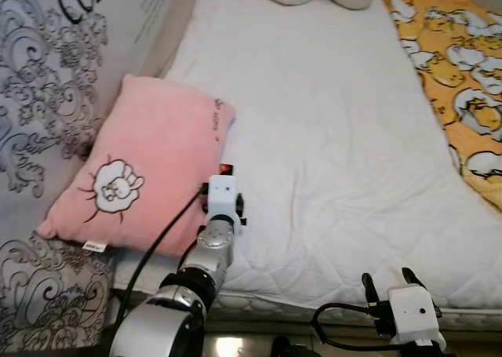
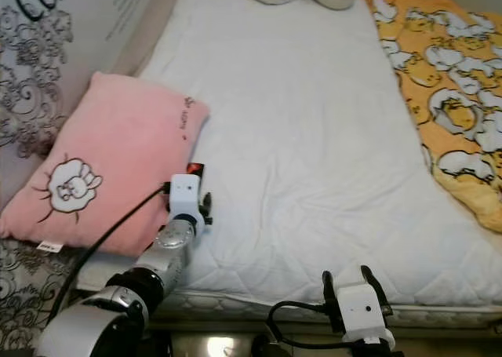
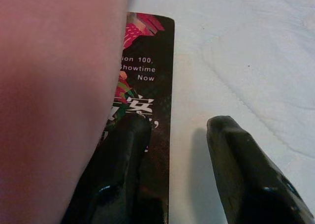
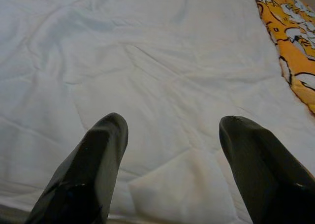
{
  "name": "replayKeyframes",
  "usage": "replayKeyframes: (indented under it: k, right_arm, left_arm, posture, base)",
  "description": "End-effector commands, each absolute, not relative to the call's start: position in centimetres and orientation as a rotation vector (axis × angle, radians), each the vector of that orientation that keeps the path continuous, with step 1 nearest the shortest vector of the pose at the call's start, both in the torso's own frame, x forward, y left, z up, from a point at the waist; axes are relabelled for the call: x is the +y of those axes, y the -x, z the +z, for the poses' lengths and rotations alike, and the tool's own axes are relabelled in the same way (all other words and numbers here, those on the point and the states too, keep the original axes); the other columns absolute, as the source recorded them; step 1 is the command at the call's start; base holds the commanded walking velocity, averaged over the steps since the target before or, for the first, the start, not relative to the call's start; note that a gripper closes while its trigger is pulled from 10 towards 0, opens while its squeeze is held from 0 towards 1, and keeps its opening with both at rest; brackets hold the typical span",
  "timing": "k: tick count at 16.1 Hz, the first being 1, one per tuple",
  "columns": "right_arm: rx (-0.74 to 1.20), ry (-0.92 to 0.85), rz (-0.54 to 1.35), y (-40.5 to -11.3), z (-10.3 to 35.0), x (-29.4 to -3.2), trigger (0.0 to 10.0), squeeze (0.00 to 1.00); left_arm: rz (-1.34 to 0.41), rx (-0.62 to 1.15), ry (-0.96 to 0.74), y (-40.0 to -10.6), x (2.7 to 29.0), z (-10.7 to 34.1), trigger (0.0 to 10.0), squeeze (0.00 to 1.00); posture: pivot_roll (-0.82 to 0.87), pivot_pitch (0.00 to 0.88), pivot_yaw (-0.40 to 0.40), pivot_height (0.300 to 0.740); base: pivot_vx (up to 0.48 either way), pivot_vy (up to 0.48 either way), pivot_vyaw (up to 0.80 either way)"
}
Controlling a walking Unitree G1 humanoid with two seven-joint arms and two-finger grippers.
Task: Clean up the room
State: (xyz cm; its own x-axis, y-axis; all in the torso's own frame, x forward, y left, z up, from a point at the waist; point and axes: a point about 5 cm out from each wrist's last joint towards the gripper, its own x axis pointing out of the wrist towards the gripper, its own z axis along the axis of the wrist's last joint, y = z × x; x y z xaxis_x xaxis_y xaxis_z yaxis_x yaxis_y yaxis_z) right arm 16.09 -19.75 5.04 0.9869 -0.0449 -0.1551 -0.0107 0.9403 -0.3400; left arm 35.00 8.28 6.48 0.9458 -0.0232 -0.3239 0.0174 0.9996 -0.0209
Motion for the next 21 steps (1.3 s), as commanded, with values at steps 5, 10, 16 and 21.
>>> replayKeyframes:
  k: [5, 10, 16, 21]
  right_arm:
    - [0.189, 0.37, -0.032, -15.6, 4.8, -20.6, 10.0, 0.0]
    - [0.195, 0.383, -0.023, -15.6, 4.8, -20.9, 10.0, 0.0]
    - [0.182, 0.391, -0.021, -15.9, 4.9, -20.9, 10.0, 0.0]
    - [0.175, 0.39, -0.02, -16.2, 4.7, -20.8, 10.0, 0.0]
  left_arm:
    - [-0.025, 0.545, 0.199, -33.1, 7.5, 3.5, 10.0, 0.0]
    - [-0.339, 0.577, 0.364, -31.0, -0.8, 4.4, 10.0, 0.0]
    - [-0.556, 0.178, 0.199, -32.4, -4.1, 11.1, 10.0, 0.0]
    - [-0.574, -0.108, 0.025, -31.5, -1.3, 15.0, 10.0, 0.0]
  posture:
    - [-0.03, 0.211, -0.079, 0.74]
    - [-0.02, 0.215, -0.087, 0.74]
    - [-0.01, 0.208, -0.081, 0.74]
    - [0.01, 0.202, -0.077, 0.74]
  base:
    - [0.0, 0.0, 0.0]
    - [0.0, 0.0, 0.0]
    - [0.0, 0.0, 0.0]
    - [0.0, 0.0, 0.0]
